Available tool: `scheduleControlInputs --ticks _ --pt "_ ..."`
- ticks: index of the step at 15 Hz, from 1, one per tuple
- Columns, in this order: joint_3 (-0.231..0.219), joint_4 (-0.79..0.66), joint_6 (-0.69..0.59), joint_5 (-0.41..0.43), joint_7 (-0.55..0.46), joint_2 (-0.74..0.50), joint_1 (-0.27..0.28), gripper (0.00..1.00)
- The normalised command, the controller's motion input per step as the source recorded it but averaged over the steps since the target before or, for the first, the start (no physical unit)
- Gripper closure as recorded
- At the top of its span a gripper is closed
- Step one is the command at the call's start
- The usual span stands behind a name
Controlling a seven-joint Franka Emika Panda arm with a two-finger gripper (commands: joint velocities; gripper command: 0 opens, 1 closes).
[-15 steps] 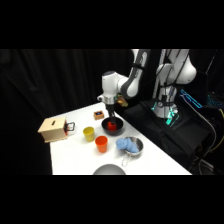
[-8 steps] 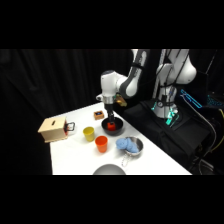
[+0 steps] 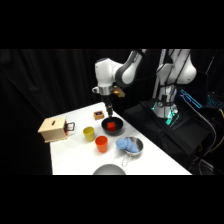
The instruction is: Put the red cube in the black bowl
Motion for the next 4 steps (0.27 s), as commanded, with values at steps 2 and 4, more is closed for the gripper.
scheduleControlInputs --ticks 2,4 --pt "-0.013 0.16 -0.49 -0.069 0.03 -0.28 -0.007 0.0" --pt "-0.001 0.19 -0.49 -0.013 -0.01 -0.25 -0.011 0.0"
